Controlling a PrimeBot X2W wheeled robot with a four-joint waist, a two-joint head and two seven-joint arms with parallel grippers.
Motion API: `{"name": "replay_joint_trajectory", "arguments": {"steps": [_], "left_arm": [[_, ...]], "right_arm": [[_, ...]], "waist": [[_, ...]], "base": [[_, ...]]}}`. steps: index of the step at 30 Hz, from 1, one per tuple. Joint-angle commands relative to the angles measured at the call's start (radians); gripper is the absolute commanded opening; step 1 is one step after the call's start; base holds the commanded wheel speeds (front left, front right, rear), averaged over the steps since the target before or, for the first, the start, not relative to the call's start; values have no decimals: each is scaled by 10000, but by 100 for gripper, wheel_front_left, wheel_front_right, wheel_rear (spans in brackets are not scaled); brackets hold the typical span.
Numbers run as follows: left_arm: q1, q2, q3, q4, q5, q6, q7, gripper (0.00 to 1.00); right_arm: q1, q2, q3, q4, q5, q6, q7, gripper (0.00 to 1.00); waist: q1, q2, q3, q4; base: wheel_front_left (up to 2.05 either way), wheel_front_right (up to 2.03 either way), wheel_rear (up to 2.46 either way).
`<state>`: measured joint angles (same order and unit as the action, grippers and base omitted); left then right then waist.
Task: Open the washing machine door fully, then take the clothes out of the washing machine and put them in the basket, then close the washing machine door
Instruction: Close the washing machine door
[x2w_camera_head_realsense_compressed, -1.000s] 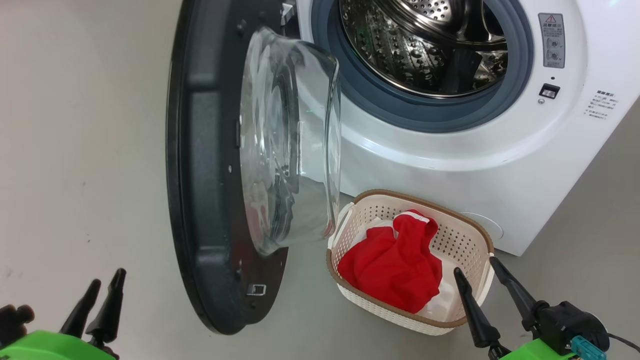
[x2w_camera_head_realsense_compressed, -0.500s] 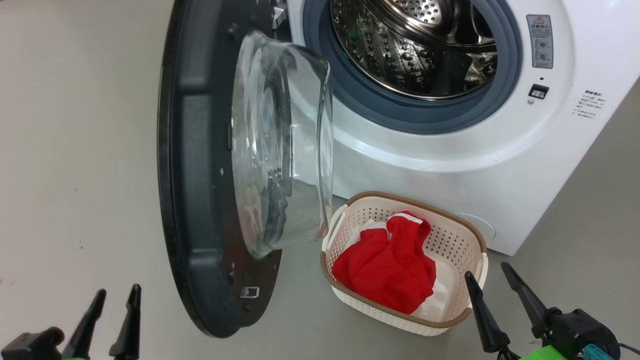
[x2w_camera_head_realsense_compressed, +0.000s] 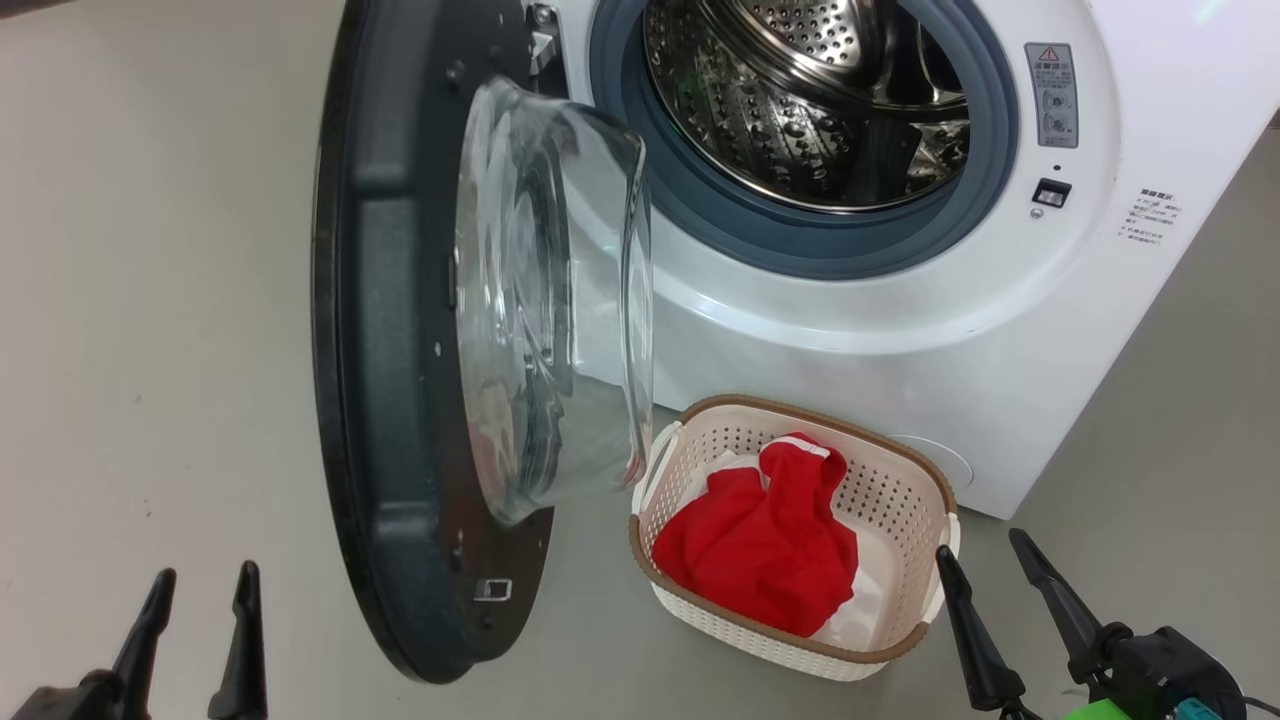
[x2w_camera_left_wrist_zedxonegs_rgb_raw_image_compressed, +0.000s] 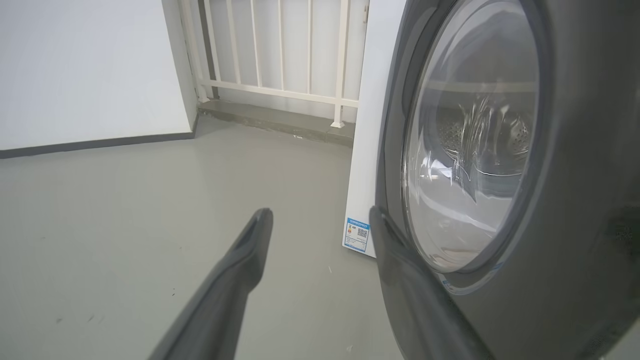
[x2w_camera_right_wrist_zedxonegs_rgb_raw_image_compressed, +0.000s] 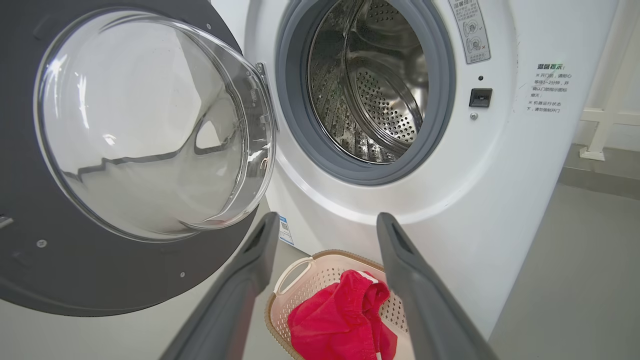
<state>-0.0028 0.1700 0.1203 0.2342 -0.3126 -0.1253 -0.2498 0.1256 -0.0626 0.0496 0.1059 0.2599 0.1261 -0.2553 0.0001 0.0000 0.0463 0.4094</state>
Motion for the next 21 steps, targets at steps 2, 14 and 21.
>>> {"name": "replay_joint_trajectory", "arguments": {"steps": [2,14,21], "left_arm": [[-20,9,597,-323,290,-54,-120,100],[109,-298,796,-90,737,-54,-120,100],[91,-294,822,-136,782,-54,-120,100]], "right_arm": [[-56,-62,213,-288,144,46,-65,100],[94,-5,173,-107,127,46,-65,100],[74,14,149,-115,122,46,-65,100]], "waist": [[-1,0,-54,-16],[-1,0,-148,-48],[-1,0,-158,-46]], "base": [[0,0,0],[0,0,0],[0,0,0]]}}
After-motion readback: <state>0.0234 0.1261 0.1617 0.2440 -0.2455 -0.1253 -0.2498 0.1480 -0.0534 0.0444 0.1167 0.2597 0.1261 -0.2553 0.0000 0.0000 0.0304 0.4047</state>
